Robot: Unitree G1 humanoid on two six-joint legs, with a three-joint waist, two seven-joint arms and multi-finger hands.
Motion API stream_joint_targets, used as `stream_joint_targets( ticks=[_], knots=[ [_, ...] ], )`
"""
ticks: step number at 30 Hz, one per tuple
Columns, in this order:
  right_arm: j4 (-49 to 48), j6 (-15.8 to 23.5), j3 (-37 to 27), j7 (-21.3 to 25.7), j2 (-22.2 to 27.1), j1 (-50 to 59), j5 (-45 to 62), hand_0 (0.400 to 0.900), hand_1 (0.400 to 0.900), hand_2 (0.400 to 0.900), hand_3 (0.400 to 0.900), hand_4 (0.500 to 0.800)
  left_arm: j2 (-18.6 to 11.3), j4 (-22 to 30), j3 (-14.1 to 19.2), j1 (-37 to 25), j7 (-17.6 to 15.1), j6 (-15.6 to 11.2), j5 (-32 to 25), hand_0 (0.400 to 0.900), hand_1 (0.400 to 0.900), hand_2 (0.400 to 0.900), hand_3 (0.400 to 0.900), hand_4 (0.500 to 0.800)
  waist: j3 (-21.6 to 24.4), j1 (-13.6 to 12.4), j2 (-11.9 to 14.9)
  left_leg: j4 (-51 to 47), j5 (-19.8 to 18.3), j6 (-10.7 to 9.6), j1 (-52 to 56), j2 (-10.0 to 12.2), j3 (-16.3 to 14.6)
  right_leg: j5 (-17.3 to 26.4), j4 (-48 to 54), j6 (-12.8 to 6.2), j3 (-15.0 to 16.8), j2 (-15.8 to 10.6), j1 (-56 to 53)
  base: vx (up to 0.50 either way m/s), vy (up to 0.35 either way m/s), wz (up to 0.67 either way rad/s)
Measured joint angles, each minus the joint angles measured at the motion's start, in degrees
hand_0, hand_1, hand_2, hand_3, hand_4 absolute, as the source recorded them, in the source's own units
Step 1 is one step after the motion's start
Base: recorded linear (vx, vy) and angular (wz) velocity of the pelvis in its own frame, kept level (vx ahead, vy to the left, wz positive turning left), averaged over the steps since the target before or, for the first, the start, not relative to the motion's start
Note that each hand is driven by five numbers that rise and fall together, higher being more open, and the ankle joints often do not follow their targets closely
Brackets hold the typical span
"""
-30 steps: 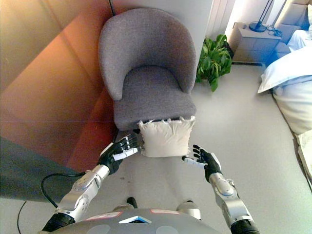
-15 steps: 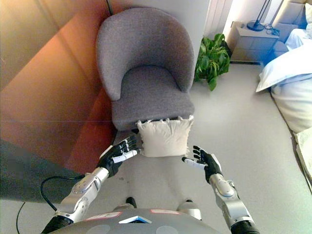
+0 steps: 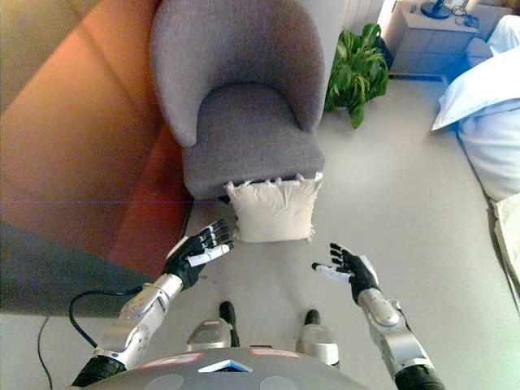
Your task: Pick up the pillow and put it on the sofa.
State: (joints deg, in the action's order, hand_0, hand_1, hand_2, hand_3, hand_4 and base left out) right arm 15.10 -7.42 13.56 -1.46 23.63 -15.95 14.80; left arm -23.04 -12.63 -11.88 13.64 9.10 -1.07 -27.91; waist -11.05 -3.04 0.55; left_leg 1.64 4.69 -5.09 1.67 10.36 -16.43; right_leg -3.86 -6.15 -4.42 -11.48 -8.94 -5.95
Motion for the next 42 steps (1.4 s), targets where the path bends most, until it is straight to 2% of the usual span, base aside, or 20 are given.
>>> stream_joint_targets(
  ticks=[1, 3, 5, 7, 8, 11, 14, 15, 19, 22, 25, 27, 28, 29, 30, 32, 34, 38, 41, 42],
  knots=[
    [0.3, 0.2, 0.0, -0.7, -0.5, 0.4, 0.0, 0.9, 0.9, 0.9, 0.9, 0.8, -0.4, -0.4, 0.3, 0.1, 0.0, -0.5, 0.0, 0.9, 0.9, 0.9, 0.9, 0.8, -0.8, -0.7, 1.4, 3.4, -1.7, -0.2, -0.3, -0.2, -0.5, -0.9, 1.7, -1.38, 0.9, -0.5, -1.0, 0.54, 0.231, -0.33],
    [0.8, 0.2, -0.7, -1.3, -0.5, 1.8, -0.4, 0.9, 0.9, 0.9, 0.9, 0.8, 0.1, -0.6, 0.3, 0.3, -0.2, -0.5, -0.1, 0.9, 0.9, 0.9, 0.9, 0.8, -1.1, -1.6, 1.5, 7.8, -4.9, -0.6, -2.8, 0.3, 0.3, 0.2, 5.2, -1.53, 3.1, -1.1, -3.7, 0.52, 0.217, -0.21],
    [0.7, 0.1, -2.6, -1.6, -0.5, 2.1, -1.4, 0.9, 0.9, 0.9, 0.9, 0.8, 0.9, -0.4, 0.2, -0.9, 0.2, -0.5, -0.1, 0.9, 0.9, 0.9, 0.9, 0.8, -1.2, -1.8, 1.9, 6.9, -4.7, -0.2, -4.9, -1.4, 2.3, -0.3, 6.3, -2.82, 3.6, -3.3, -5.3, 0.43, 0.196, 0.06],
    [0.6, -0.3, -3.5, -1.8, -0.2, 2.5, -1.6, 0.9, 0.9, 0.9, 0.9, 0.8, 0.9, 0.0, 0.2, -1.8, 0.2, -0.6, -0.3, 0.9, 0.9, 0.9, 0.9, 0.8, -0.7, -2.3, 2.3, 6.3, -3.0, 1.6, -4.5, -3.1, 1.4, -2.2, 4.1, -5.09, 3.5, -6.3, -5.2, 0.46, 0.248, 0.29],
    [-0.2, -0.7, -3.2, -1.8, -0.5, 1.9, -1.6, 0.9, 0.9, 0.9, 0.9, 0.8, 0.3, 0.0, 0.4, -1.6, 0.1, -0.6, -0.3, 0.9, 0.9, 0.9, 0.9, 0.8, 0.6, -2.4, 3.6, 6.0, -3.5, 3.1, -4.8, -4.6, 0.2, -3.0, 1.9, -5.32, 3.2, -8.2, -4.5, 0.5, 0.278, 0.18],
    [-2.7, -1.2, -3.3, -1.3, -3.6, 2.1, -1.6, 0.9, 0.9, 0.9, 0.9, 0.8, -1.2, -0.1, 1.2, -3.2, 0.4, -0.5, -0.5, 0.9, 0.9, 0.9, 0.9, 0.8, 0.9, -2.7, 4.4, 6.9, -5.4, 4.4, -4.3, -6.0, -0.4, -1.6, -13.3, -5.03, 0.1, -10.4, 3.2, 0.46, 0.226, 0.04],
    [-3.7, -1.2, -0.1, -0.1, -4.8, 3.4, -1.6, 0.9, 0.9, 0.9, 0.9, 0.8, -2.1, -0.1, 1.4, -3.8, -0.9, -0.2, -0.4, 0.9, 0.9, 0.9, 0.9, 0.8, 1.1, -2.1, 3.4, 3.6, -5.6, 5.5, -0.6, -5.9, -1.3, 5.9, -24.3, -3.96, -0.3, -12.0, 9.2, 0.32, 0.019, 0.17],
    [-4.1, -1.1, 0.8, -0.1, -4.9, 3.3, -1.5, 0.9, 0.9, 0.9, 0.9, 0.8, -2.3, -0.1, 1.4, -3.9, -1.1, -0.1, -0.4, 0.9, 0.9, 0.9, 0.9, 0.8, 1.1, -1.9, 2.8, 2.4, -5.5, 5.8, 0.5, -6.0, -0.9, 6.3, -26.2, -4.12, -0.5, -12.2, 10.2, 0.33, -0.128, 0.48],
    [-3.7, 0.4, 1.9, 1.2, -5.2, 1.8, -2.4, 0.9, 0.9, 0.9, 0.9, 0.8, -2.8, 0.2, 2.6, -4.0, -0.3, 0.1, -0.4, 0.9, 0.9, 0.9, 0.9, 0.8, 1.5, -1.5, 2.2, -1.0, -5.1, 6.3, 2.0, -6.2, 1.0, 3.7, -14.6, -5.41, -4.5, -8.5, 11.4, 0.38, -0.284, 0.71],
    [-2.7, 2.2, 1.9, 4.7, -3.6, 1.8, -8.1, 0.9, 0.9, 0.9, 0.9, 0.8, -2.9, -0.6, 1.2, -3.8, 0.2, 1.3, -0.4, 0.9, 0.9, 0.9, 0.9, 0.8, 1.1, 1.7, 1.6, -1.9, -5.7, 6.2, 2.3, -7.2, 4.7, 7.0, 3.8, -8.42, -3.1, -9.7, 10.8, 0.53, -0.35, 0.9],
    [-1.9, 2.2, 1.7, 9.2, -2.3, 1.4, -14.8, 0.9, 0.9, 0.9, 0.9, 0.8, -3.1, -0.9, -0.3, -3.3, 0.2, 1.6, -0.4, 0.9, 0.9, 0.9, 0.9, 0.8, 0.8, 4.8, 1.6, -2.9, -5.3, 4.7, 3.7, -7.2, 9.3, 12.7, 11.3, -9.42, 2.7, -12.0, 11.0, 0.43, -0.297, 0.61],
    [-1.7, 2.2, 1.4, 11.3, -1.9, -0.2, -20.0, 0.9, 0.9, 0.9, 0.9, 0.8, -3.5, -0.5, -0.3, -2.1, 0.1, 1.5, -0.4, 0.9, 0.9, 0.9, 0.9, 0.8, 0.8, 4.8, 3.1, -3.3, -5.8, 2.4, 5.7, -7.0, 11.5, 12.9, 11.0, -9.28, 3.9, -11.8, 9.8, 0.36, -0.326, 0.4],
    [-1.5, 2.2, 1.5, 12.7, -2.0, -1.2, -22.9, 0.9, 0.9, 0.9, 0.9, 0.8, -4.8, -0.4, -0.3, -1.2, -0.4, 1.4, -0.4, 0.9, 0.9, 0.9, 0.9, 0.8, 1.4, 4.2, 4.6, -3.3, -6.6, 0.6, 6.0, -6.8, 12.1, 12.6, 10.2, -9.22, 3.1, -12.0, 9.0, 0.33, -0.256, 0.51],
    [-1.0, 2.1, 1.5, 13.7, -1.9, -1.4, -25.4, 0.9, 0.9, 0.9, 0.9, 0.8, -5.5, -0.5, -0.1, -0.6, -1.2, 1.4, -0.5, 0.9, 0.9, 0.9, 0.9, 0.8, 1.9, 4.3, 6.5, -2.6, -7.3, -1.4, 6.4, -6.2, 12.0, 15.5, 8.9, -7.02, 3.4, -11.4, 8.7, 0.25, -0.171, 0.62],
    [-0.2, 1.7, 0.5, 14.2, -0.4, -0.8, -27.4, 0.9, 0.9, 0.9, 0.9, 0.8, -3.6, -1.0, -0.1, -0.2, -2.4, 1.7, -0.5, 0.9, 0.9, 0.9, 0.9, 0.8, 1.6, 4.4, 3.9, -2.7, -7.5, -1.5, 6.6, -3.0, 11.8, 13.3, 7.6, -6.42, 2.5, -9.2, 8.5, 0.2, -0.161, 0.65],
    [-0.4, 1.5, -1.8, 16.3, 3.8, 0.4, -31.2, 0.9, 0.9, 0.9, 0.9, 0.8, -2.4, 1.4, -0.1, 1.8, -0.8, 1.8, -0.5, 0.9, 0.9, 0.9, 0.9, 0.8, 0.6, 4.4, -0.3, -1.7, -7.1, -0.8, 5.8, 2.0, 9.6, 12.6, 7.1, -4.5, -0.4, -5.4, 7.9, 0.07, -0.174, 0.83],
    [0.8, 1.1, -3.9, 18.9, 7.8, 1.6, -33.8, 0.9, 0.9, 0.9, 0.9, 0.8, -1.8, 3.6, -0.6, 1.5, 2.0, 1.7, -0.5, 0.9, 0.9, 0.9, 0.9, 0.8, -0.1, 4.4, -2.2, 1.7, -5.2, 0.0, 2.1, 4.0, 7.6, 12.2, 6.4, -3.14, -3.9, -4.6, 8.0, -0.01, -0.099, 0.8],
    [2.3, 0.0, -5.5, 24.1, 11.0, 6.3, -38.2, 0.9, 0.9, 0.9, 0.9, 0.8, -2.0, 4.7, -1.0, -1.7, 4.1, 1.2, -1.8, 0.9, 0.9, 0.9, 0.9, 0.8, -2.2, 4.5, -2.9, 3.3, -4.0, -0.9, -1.7, 4.7, 6.5, 9.5, 1.8, -2.73, -6.8, -5.4, 10.6, -0.08, -0.022, 0.38],
    [2.5, 0.0, -4.8, 27.5, 11.2, 12.1, -40.3, 0.9, 0.9, 0.9, 0.9, 0.8, -4.7, 5.4, -1.8, -5.1, 4.4, -0.3, -3.6, 0.9, 0.9, 0.9, 0.9, 0.8, -5.5, 4.3, -2.2, 4.2, -3.5, -4.8, -6.9, 3.9, 6.9, 8.0, -4.1, -3.05, -6.6, -7.8, 17.2, -0.24, -0.063, 0.3],
    [3.3, 0.0, -4.1, 28.6, 11.1, 14.4, -40.4, 0.9, 0.9, 0.9, 0.9, 0.8, -6.1, 5.5, -2.5, -7.1, 4.3, -0.9, -4.2, 0.9, 0.9, 0.9, 0.9, 0.8, -7.2, 4.3, -1.6, 5.8, -3.5, -4.7, -9.6, 3.2, 7.2, 7.6, -6.4, -3.25, -6.3, -9.1, 19.7, -0.17, -0.035, 0.22]
  ],
)
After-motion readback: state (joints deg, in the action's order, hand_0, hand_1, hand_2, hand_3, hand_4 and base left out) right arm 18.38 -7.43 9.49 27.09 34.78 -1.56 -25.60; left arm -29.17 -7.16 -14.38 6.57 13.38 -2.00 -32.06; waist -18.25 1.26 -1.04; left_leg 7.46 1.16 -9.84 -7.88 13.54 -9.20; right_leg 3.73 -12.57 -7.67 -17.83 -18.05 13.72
